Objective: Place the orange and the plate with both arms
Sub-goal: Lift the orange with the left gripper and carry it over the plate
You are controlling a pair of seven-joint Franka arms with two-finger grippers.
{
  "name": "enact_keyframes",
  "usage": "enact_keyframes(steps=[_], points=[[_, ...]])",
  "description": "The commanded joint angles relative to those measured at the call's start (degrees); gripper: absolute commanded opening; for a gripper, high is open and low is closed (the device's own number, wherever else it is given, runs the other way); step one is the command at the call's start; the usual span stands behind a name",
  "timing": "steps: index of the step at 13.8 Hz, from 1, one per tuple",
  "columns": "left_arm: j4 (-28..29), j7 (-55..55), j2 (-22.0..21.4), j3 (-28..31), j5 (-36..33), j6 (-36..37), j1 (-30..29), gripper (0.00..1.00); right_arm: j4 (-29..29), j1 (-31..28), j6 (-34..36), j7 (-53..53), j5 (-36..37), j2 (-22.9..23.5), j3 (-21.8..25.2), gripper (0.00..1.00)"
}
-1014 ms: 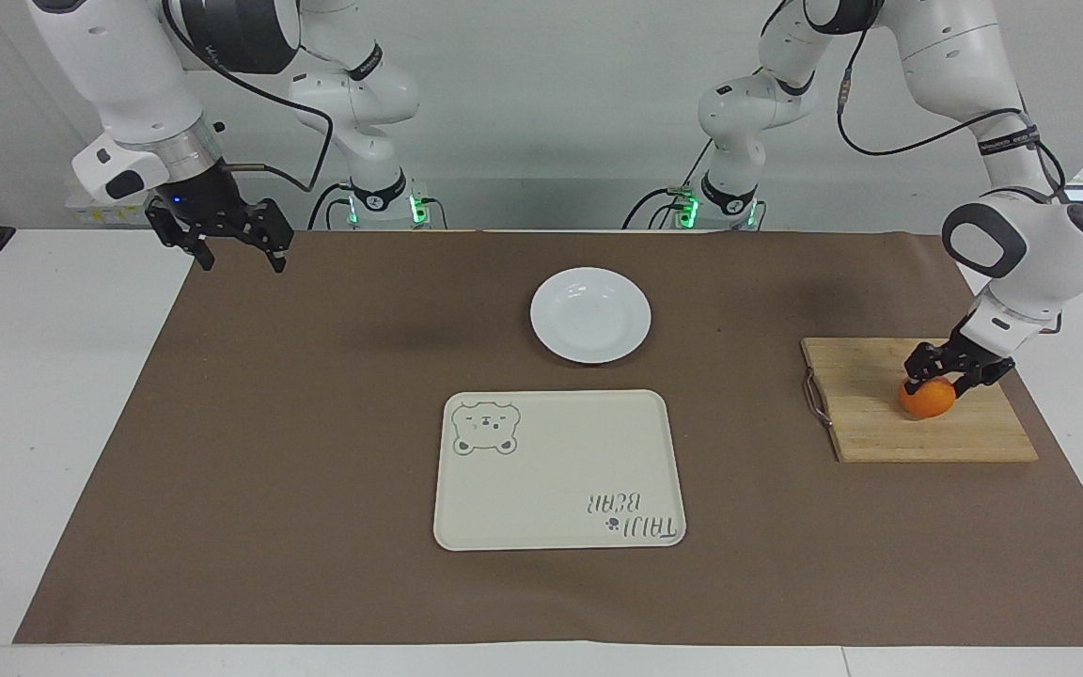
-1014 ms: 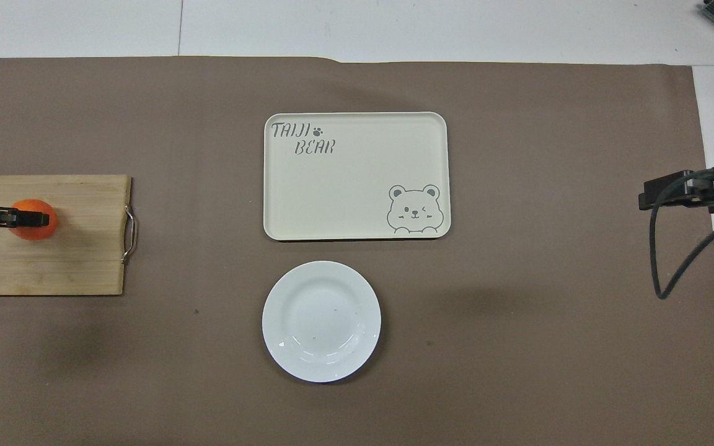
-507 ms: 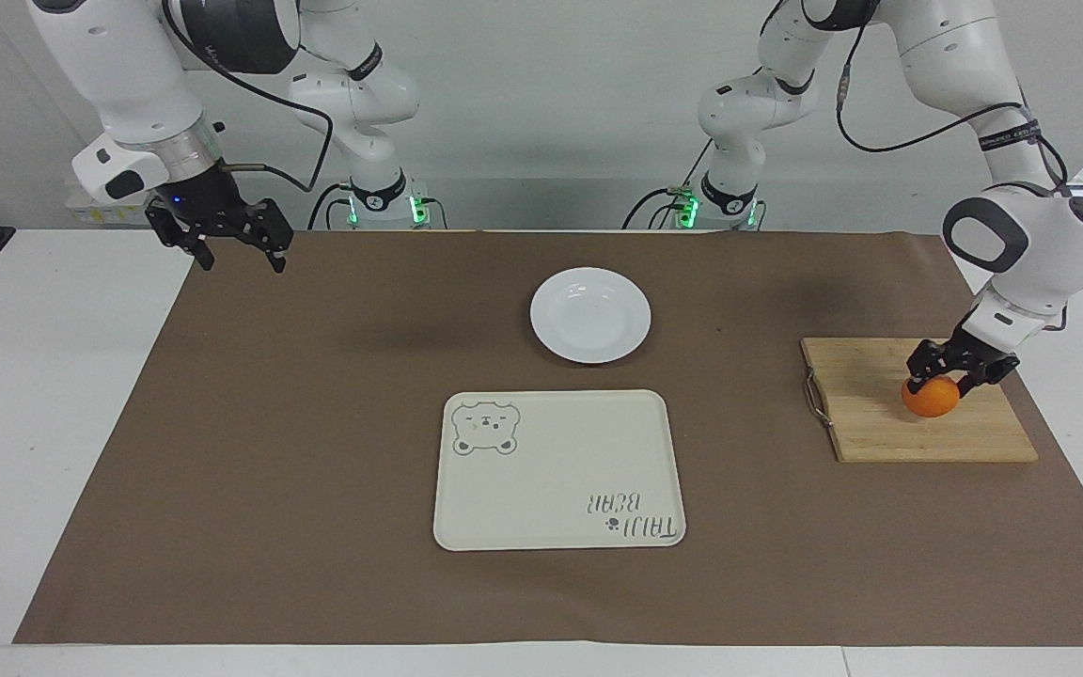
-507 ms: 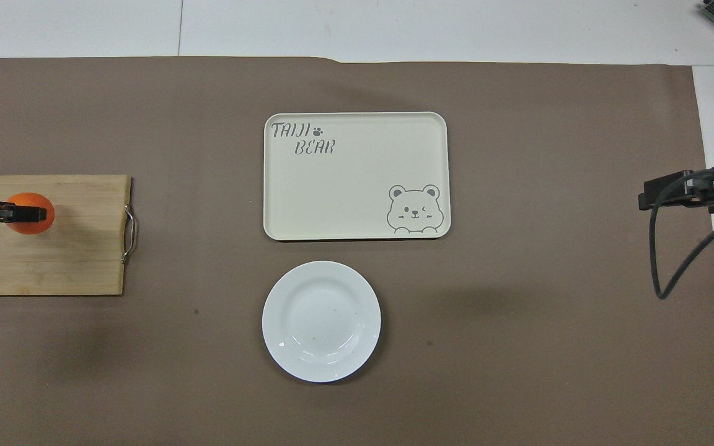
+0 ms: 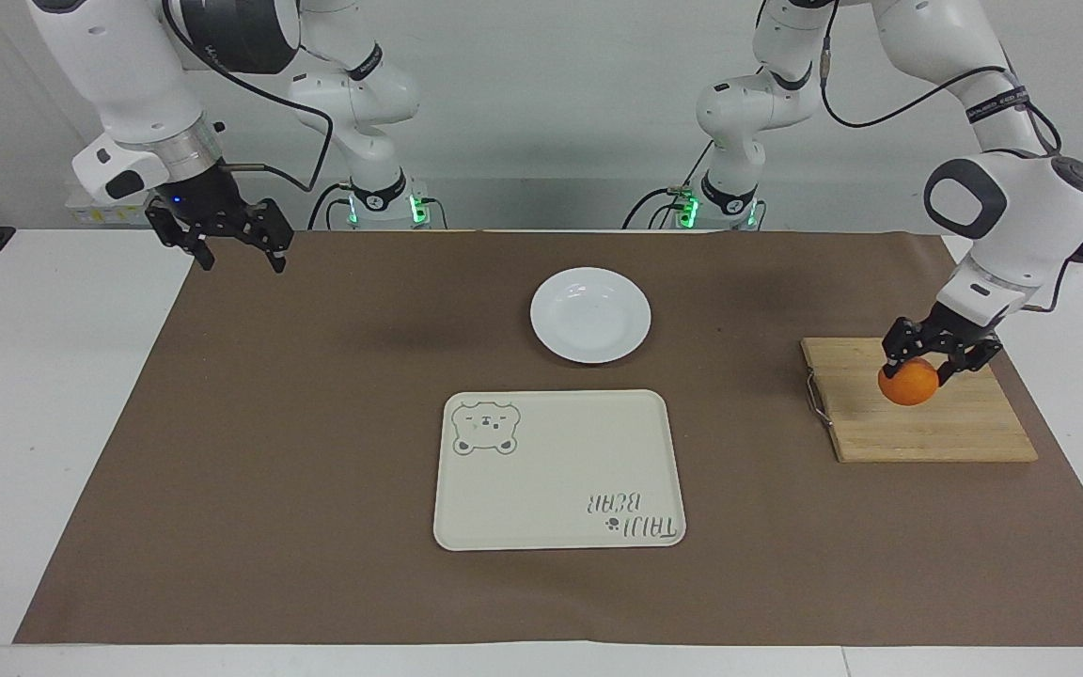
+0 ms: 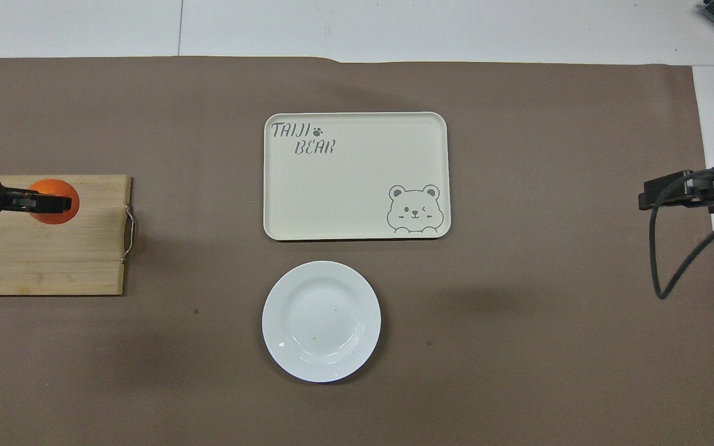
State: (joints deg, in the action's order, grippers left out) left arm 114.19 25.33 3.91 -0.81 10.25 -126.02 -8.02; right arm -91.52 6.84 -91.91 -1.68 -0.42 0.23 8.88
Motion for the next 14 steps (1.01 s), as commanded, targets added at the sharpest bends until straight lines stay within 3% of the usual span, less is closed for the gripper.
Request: enact_keyframes(steps=[1,7,14], points=[[1.47,-5.88,-3.64,0.72,0.12,2.88,5.19,0.00,-1.47,-0.52,-0.38,-0.78,0.50,-1.37,-0.62,1.00],[1.56,-27.58,-5.31,0.72,-0.23,7.62,21.27,0.00,-1.47,-0.52,-0.38,-0.78,0.50,-1.29,-0.62,1.00],[2.09,-48.69,-6.81,0.46,-0.23,7.90,37.89,0.00,-1.47,-0.52,-0.38,-0.78,0.50,-1.37,-0.62,1.00]])
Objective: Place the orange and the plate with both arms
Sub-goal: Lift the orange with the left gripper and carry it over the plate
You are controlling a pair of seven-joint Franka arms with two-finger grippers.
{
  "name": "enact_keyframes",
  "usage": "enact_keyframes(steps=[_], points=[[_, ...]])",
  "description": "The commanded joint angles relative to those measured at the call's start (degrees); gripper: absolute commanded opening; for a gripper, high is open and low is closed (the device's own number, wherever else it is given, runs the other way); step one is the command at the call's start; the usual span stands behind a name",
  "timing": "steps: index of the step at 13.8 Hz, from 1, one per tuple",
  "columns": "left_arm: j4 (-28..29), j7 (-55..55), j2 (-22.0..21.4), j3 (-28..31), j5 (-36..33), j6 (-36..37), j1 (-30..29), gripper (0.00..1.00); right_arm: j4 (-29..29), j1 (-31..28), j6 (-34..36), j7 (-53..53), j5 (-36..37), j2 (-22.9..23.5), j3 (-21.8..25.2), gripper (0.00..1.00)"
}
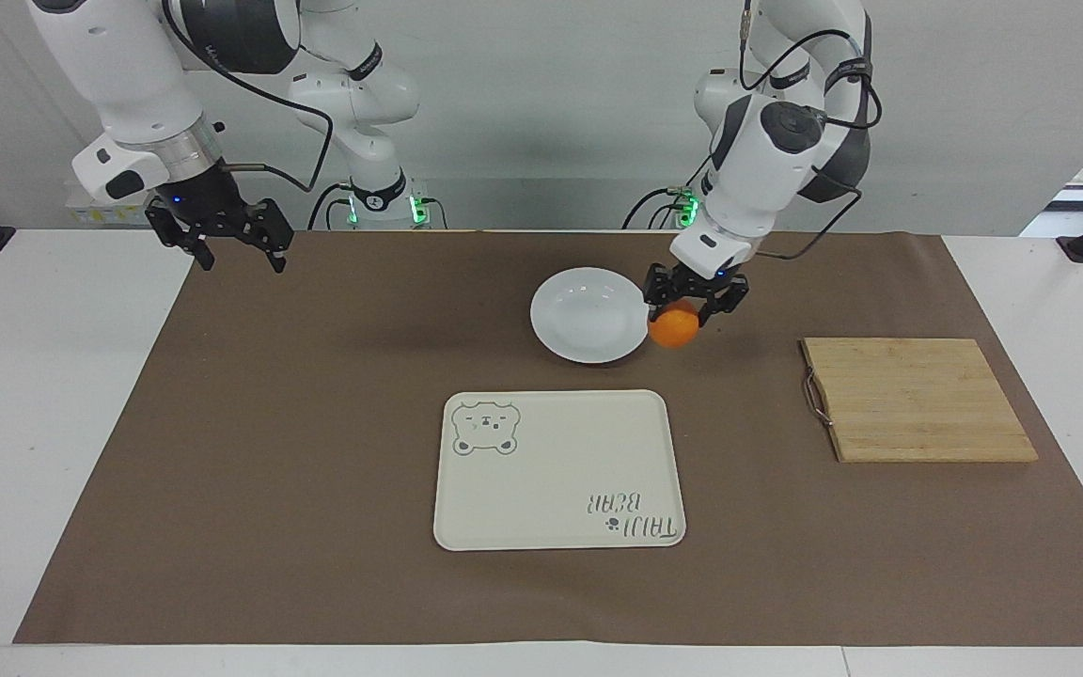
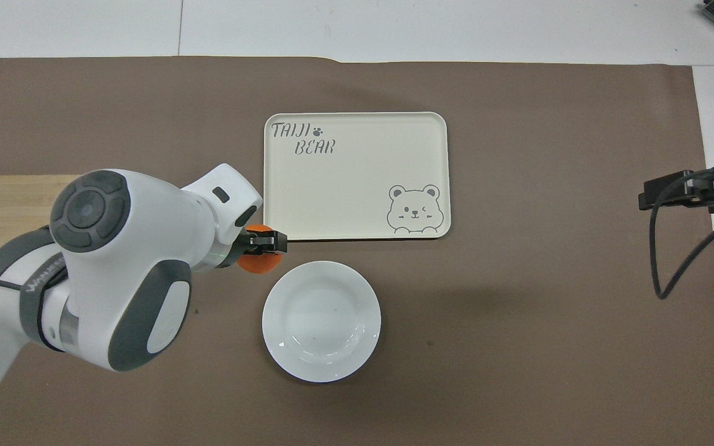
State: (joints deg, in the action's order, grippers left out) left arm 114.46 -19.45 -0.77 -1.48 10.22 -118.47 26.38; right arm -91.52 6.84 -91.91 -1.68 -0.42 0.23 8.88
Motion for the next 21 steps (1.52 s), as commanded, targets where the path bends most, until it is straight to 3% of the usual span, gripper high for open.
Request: enact_keyframes(steps=[1,4,12,21], points=[[2.00,-5.76,-1.87,1.13,-0.20,0.08,5.33,0.00,-1.47,-0.52,-0.38,-0.78,0.50,-1.29,-0.62,1.00],[5.24,-7.53,-1.70,1.13,-0.20,-1.50,9.03,0.00,-1.47,-0.60,-0.38,-0.78,0.50,-1.29,-0.62,1.00],[17.19,-9.82,-0.38,1.04,-0.20,-15.64,15.36,0.00,-1.47,-0.60,-0.38,-0.78,0.50,-1.37,-0.62,1.00],[19.22,-10.35,0.33,0.87,-0.02,-17.15,17.04,0.00,-1.47,-0.52,-0.38,-0.78,0.50,-1.29,-0.62,1.00]])
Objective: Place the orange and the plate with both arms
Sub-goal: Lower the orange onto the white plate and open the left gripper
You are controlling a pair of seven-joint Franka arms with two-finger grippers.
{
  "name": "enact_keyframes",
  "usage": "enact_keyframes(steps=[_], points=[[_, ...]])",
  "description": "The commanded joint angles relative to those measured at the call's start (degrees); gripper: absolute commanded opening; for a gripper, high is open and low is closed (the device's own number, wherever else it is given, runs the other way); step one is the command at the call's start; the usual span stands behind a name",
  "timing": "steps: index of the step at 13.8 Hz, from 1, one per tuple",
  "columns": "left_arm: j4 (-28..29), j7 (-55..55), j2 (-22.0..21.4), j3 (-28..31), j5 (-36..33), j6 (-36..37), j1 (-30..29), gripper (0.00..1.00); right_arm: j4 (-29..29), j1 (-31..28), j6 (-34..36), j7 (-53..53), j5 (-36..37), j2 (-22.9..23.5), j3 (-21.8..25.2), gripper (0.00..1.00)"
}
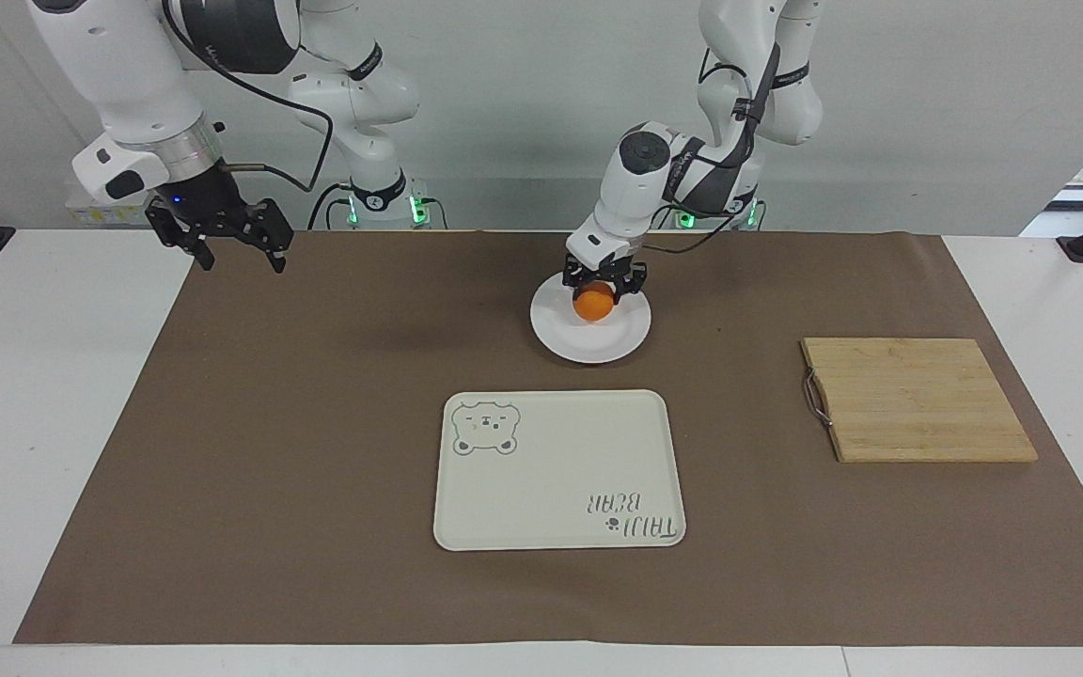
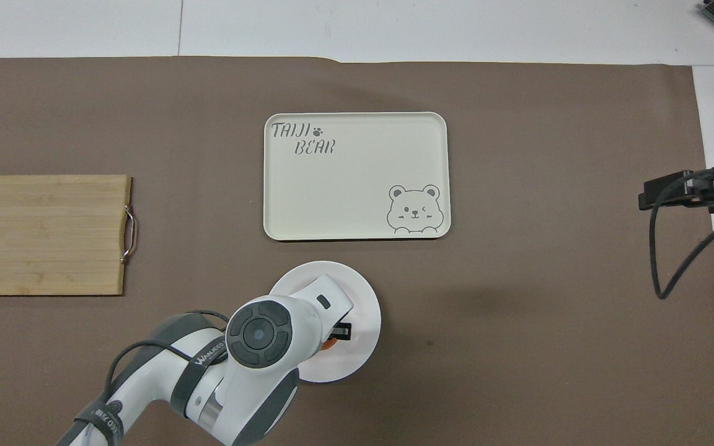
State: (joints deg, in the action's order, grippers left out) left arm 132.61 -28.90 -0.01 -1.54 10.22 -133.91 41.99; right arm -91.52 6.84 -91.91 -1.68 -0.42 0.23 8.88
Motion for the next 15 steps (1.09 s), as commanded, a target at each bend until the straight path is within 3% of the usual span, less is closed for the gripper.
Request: enact_keyframes(steps=[1,4,7,11,15], points=[[1.07,-0.89,-0.43,0.92,-0.02,-1.44,1.52,0.03,-1.47,-0.60,-0.38,-0.78,0.50,-1.29,-0.62,1.00],[0.89,-0.28,-0.34,1.01,-0.02,-1.09,1.43,0.92,-1.47,-0.60,-0.38,-0.78,0.50,-1.37,-0.62,1.00],[0.19,0.25,0.01,1.10,-0.11,-1.08,1.26,1.00,-1.47,-0.60,-0.38,-0.78,0.50,-1.37,-0.62,1.00],[-3.05,1.91,0.10,1.45,-0.20,-0.56,-0.23,1.00,-1.47,-0.52,-0.38,-0.78,0.50,-1.37,-0.62,1.00],[-9.72,9.46,-0.25,1.45,-0.90,2.24,-7.86,1.00,-1.47,-0.52,-0.46,-0.17,0.50,-1.37,-0.88,1.00]])
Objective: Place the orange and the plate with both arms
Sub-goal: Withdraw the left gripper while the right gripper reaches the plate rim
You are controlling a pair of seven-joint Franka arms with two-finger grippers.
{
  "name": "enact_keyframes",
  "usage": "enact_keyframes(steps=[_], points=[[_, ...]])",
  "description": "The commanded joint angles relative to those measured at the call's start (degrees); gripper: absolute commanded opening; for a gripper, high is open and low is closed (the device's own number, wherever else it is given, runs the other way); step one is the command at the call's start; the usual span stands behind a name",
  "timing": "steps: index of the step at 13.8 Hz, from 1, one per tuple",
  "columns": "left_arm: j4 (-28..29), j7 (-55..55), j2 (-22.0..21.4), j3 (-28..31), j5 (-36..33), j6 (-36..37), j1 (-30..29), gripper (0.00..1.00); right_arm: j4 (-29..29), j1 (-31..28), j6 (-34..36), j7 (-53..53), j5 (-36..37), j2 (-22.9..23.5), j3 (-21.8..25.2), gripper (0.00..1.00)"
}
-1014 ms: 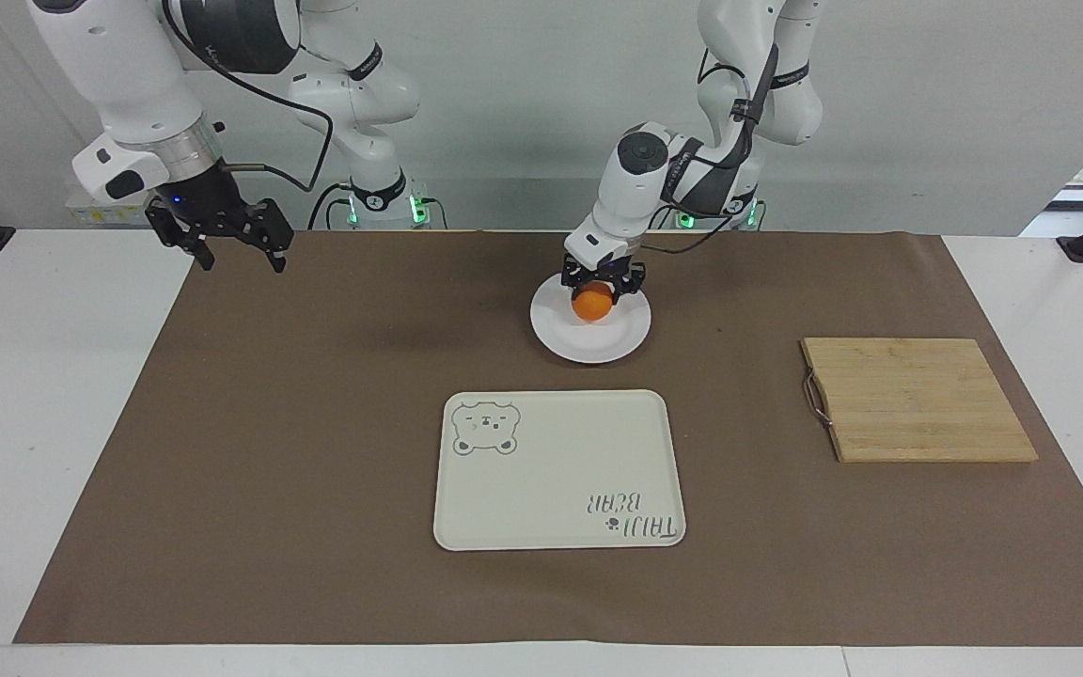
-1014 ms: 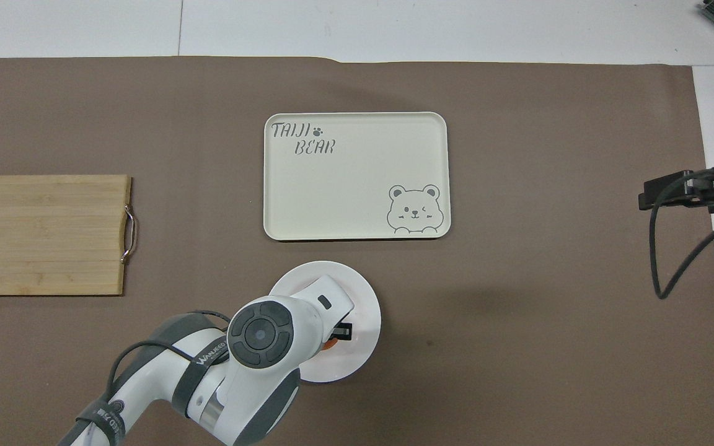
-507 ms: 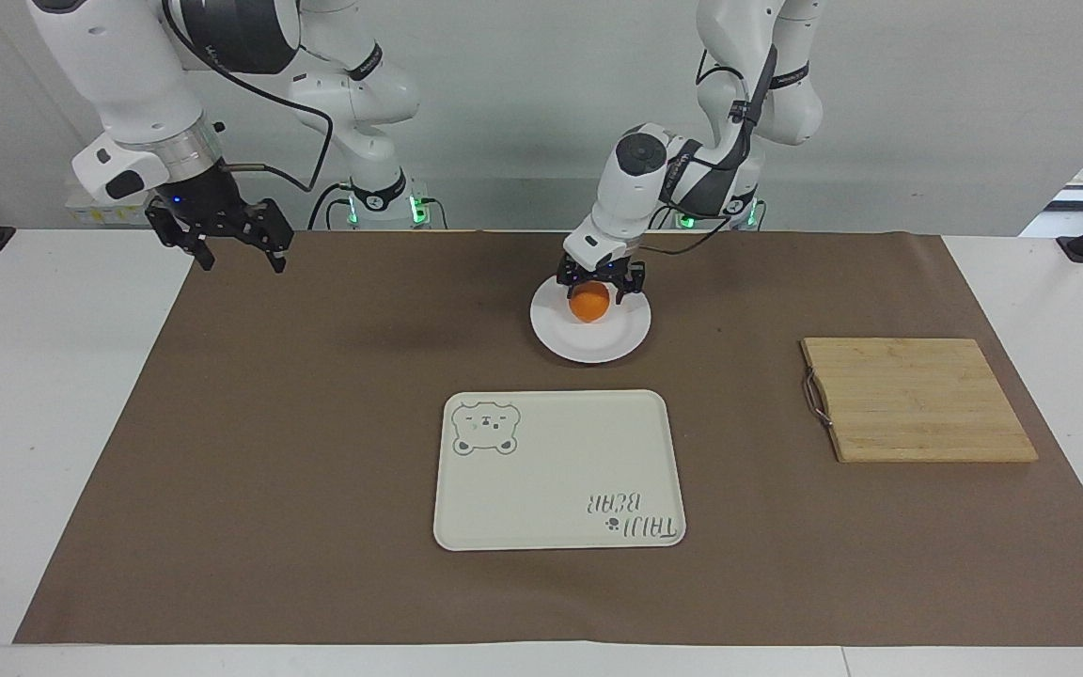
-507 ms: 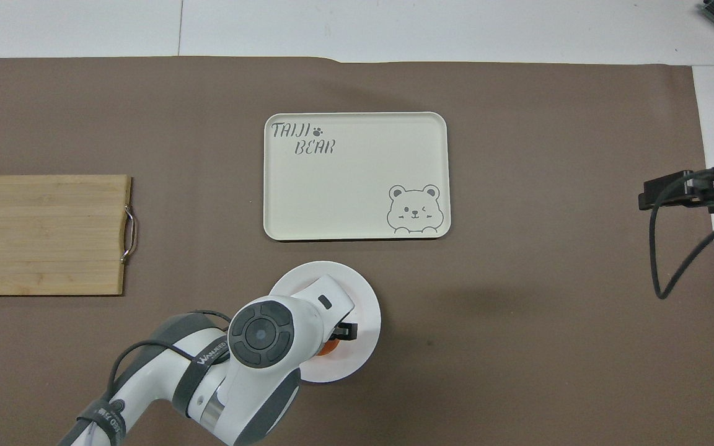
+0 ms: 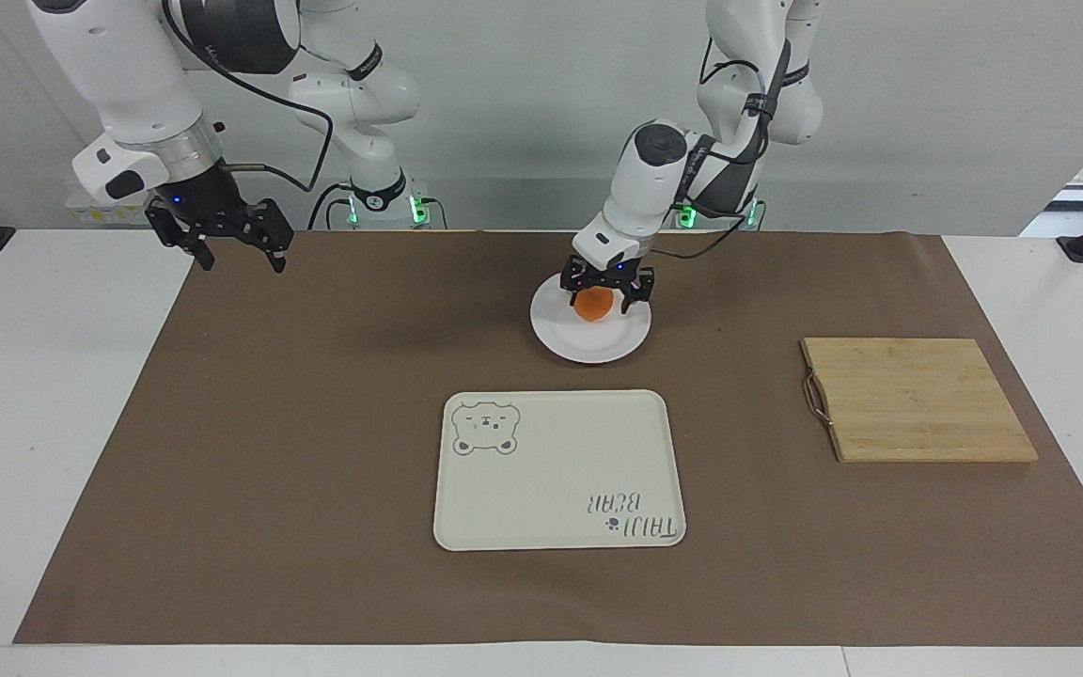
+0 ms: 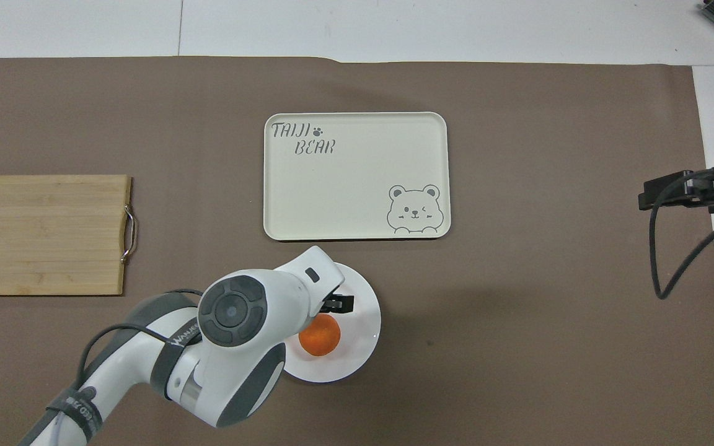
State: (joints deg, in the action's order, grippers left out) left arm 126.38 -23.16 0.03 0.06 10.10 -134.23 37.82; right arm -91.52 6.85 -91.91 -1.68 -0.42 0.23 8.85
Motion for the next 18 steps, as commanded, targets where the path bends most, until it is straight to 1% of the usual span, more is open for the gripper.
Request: enact_keyframes(steps=[1,4,5,8,9,11,12,14,15,17,18], points=[[-5.77,5.65,-0.64,-0.15,-2.53,5.61,-6.25,1.00,-1.64,0.00,-0.46,1.58,0.50,-1.46,-0.94,1.00],[-13.24,13.03,-1.52,0.03,-4.04,17.12,-13.54,1.00,-3.65,0.19,-0.55,7.47,0.15,-1.81,-1.03,1.00],[-15.96,15.92,-1.61,0.02,-4.21,20.98,-16.09,1.00,-5.32,0.19,-1.16,8.53,-2.63,-1.81,-0.94,1.00],[-22.56,24.98,-1.61,0.11,-6.06,30.58,-22.95,1.00,-12.69,1.32,-6.95,10.55,-7.74,-2.08,-1.29,1.00],[-24.41,26.49,-1.61,0.11,-6.32,32.52,-24.97,1.00,-14.63,2.02,-8.53,10.65,-9.85,-2.08,-1.29,1.00],[-28.71,29.73,-1.61,0.11,-10.00,34.64,-27.44,1.00,-19.19,2.64,-10.82,11.35,-15.11,-1.81,-1.29,1.00],[-30.82,31.49,-1.61,0.11,-11.15,35.95,-28.32,1.00,-22.18,3.43,-13.01,13.00,-17.75,-1.90,-1.38,1.00],[-34.25,33.00,-1.43,0.37,-11.07,39.81,-29.99,1.00,-28.51,6.24,-18.28,16.09,-21.71,-2.25,-1.29,1.00],[-35.49,33.09,-1.43,0.38,-10.55,41.57,-31.31,1.00,-30.62,8.08,-20.57,16.18,-23.39,-2.60,-1.29,1.00],[-35.76,34.84,-1.52,0.55,-10.54,43.17,-32.02,1.00,-33.88,9.15,-22.34,18.80,-30.13,-2.17,-1.30,1.00],[-35.94,35.55,-1.43,0.55,-10.46,43.95,-32.28,1.00,-35.99,10.63,-25.57,20.74,-32.26,-2.16,-1.38,1.00]])
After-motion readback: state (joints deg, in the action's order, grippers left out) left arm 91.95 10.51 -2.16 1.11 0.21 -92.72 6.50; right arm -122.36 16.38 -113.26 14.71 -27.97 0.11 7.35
